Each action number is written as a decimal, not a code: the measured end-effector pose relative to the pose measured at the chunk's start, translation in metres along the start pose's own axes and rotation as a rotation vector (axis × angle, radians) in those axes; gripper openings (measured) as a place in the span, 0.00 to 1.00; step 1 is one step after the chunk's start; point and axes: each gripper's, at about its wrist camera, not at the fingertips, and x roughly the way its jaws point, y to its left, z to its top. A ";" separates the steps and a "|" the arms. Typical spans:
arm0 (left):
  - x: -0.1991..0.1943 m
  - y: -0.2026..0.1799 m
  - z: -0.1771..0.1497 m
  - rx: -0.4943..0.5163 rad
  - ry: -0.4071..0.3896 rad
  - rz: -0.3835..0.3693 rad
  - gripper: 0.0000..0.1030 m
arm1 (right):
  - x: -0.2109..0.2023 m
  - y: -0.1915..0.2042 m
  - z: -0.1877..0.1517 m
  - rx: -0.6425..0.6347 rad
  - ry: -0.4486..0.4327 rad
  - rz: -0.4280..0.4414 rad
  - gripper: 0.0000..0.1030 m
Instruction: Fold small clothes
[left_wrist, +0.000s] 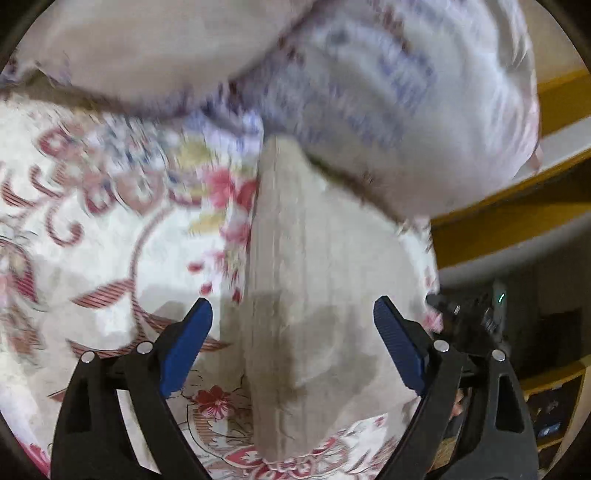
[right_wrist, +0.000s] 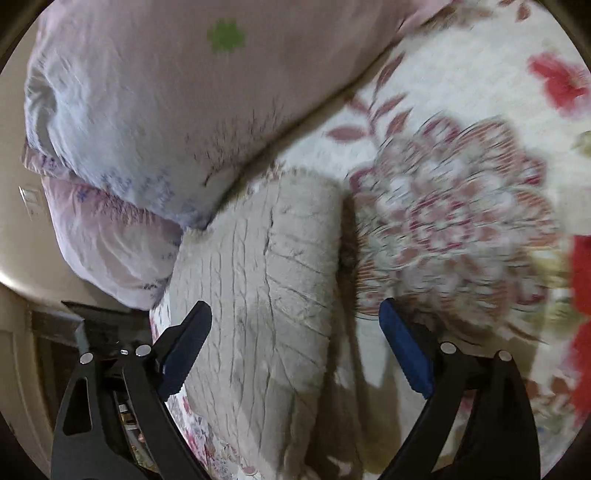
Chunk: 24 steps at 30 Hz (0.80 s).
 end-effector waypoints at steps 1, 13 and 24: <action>0.011 -0.004 -0.002 0.020 0.024 0.024 0.86 | 0.005 0.002 -0.001 -0.012 0.002 0.001 0.83; -0.041 0.005 0.006 0.129 -0.105 -0.098 0.35 | 0.012 0.077 -0.027 -0.170 -0.056 0.217 0.27; -0.078 0.047 0.030 0.239 -0.228 0.373 0.78 | 0.070 0.166 -0.048 -0.457 -0.197 -0.263 0.48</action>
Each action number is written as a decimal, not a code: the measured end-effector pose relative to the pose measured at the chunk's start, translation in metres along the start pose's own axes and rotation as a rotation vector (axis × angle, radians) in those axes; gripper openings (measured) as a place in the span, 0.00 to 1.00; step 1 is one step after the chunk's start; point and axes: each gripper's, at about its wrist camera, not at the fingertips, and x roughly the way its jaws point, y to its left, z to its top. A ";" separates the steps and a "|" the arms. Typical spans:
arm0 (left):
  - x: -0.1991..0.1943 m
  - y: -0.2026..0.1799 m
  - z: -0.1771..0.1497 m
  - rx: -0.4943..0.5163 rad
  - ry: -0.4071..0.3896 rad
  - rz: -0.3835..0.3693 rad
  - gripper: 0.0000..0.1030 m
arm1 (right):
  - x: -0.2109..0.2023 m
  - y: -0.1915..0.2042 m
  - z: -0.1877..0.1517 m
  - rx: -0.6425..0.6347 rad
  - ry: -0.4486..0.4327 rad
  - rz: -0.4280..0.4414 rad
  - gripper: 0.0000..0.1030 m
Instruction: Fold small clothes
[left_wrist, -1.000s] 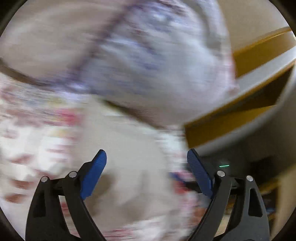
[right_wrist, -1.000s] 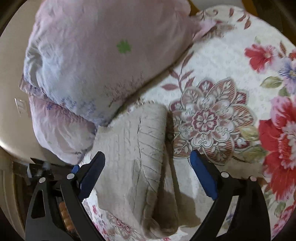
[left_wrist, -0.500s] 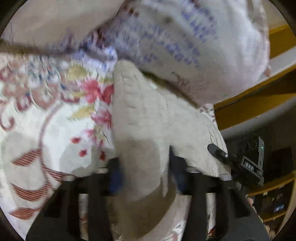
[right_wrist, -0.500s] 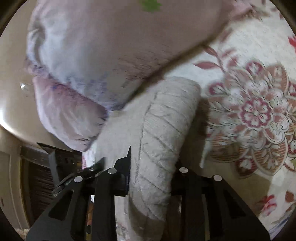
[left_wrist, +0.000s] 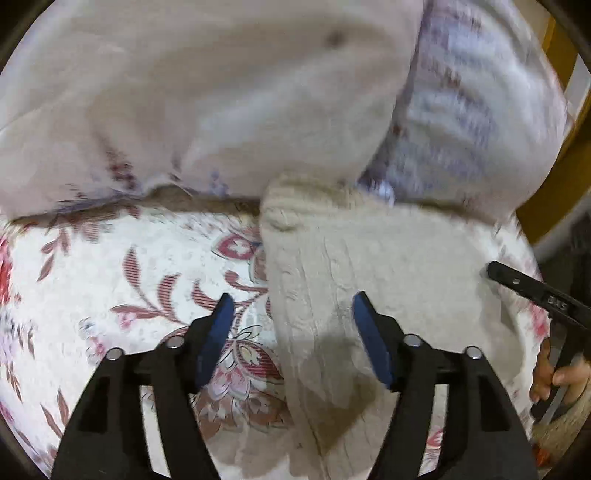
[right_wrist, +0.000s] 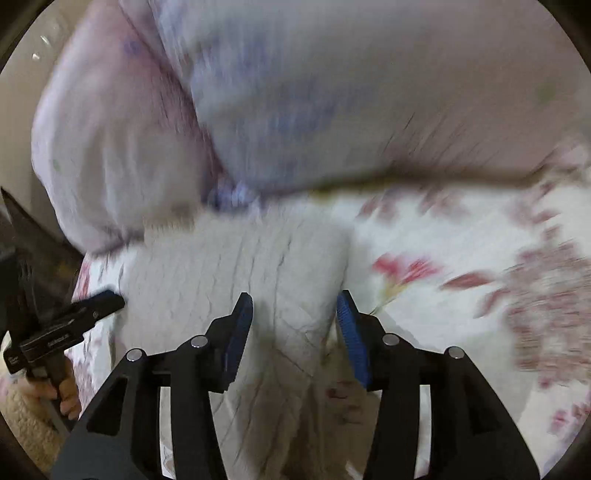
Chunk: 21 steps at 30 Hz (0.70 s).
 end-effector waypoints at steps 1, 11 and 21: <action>-0.011 0.001 -0.004 -0.002 -0.036 0.012 0.83 | -0.021 0.003 -0.002 0.005 -0.060 0.078 0.50; -0.049 0.007 -0.089 0.026 -0.080 0.184 0.98 | 0.040 0.040 -0.023 -0.100 0.098 0.010 0.65; -0.039 0.006 -0.135 0.069 -0.063 0.156 0.98 | -0.014 0.042 -0.107 -0.041 -0.082 -0.204 0.93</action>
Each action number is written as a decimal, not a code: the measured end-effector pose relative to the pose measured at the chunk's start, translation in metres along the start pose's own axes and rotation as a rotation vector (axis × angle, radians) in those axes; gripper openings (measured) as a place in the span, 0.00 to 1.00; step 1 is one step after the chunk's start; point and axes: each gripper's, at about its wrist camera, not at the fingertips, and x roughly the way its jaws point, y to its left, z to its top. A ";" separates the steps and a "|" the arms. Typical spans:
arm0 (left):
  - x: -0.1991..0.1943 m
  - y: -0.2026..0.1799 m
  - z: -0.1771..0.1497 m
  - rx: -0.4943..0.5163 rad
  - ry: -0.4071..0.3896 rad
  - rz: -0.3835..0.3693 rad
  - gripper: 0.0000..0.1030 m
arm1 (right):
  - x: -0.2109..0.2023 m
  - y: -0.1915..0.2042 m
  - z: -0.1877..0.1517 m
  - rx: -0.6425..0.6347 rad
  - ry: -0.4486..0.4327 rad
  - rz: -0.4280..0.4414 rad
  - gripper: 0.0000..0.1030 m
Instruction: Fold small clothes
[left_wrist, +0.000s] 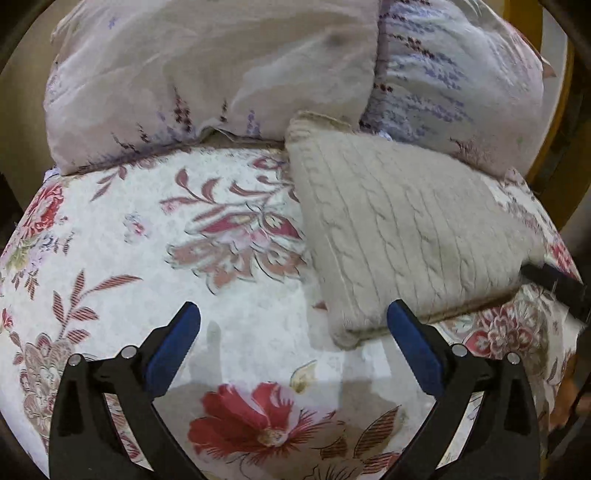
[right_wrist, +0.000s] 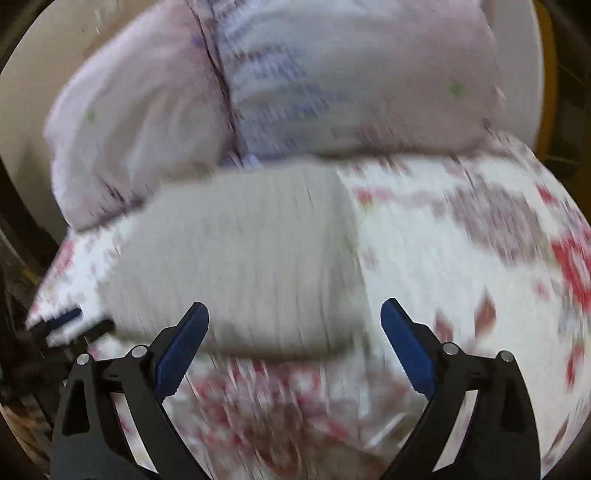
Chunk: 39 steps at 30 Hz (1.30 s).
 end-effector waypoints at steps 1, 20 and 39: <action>0.002 -0.001 -0.001 0.011 0.009 0.006 0.98 | 0.004 0.000 -0.009 0.001 0.026 -0.005 0.93; 0.011 -0.013 -0.024 0.072 0.072 0.028 0.98 | 0.030 0.027 -0.029 -0.129 0.108 -0.134 0.99; 0.011 -0.013 -0.025 0.071 0.072 0.027 0.98 | 0.030 0.027 -0.029 -0.128 0.107 -0.135 0.99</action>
